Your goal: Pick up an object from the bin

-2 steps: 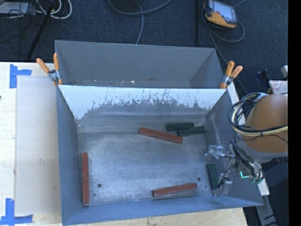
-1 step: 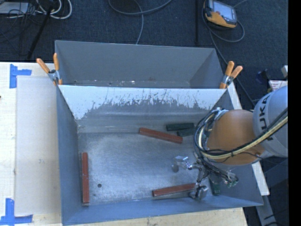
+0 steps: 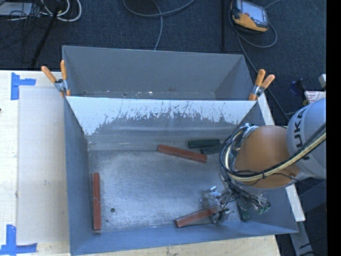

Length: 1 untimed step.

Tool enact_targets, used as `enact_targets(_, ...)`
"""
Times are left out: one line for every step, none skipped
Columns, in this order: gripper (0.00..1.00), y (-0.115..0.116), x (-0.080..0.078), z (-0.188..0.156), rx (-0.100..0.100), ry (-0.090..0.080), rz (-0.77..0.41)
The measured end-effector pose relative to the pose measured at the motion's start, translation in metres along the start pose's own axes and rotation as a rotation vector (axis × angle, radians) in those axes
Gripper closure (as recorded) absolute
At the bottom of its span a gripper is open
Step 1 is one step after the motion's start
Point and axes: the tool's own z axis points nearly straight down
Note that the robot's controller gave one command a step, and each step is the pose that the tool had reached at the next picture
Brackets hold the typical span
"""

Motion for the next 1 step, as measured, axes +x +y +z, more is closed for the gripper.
enact_targets(1.0,-0.0031,-0.0162,-0.1374,0.003,-0.003,-0.002)
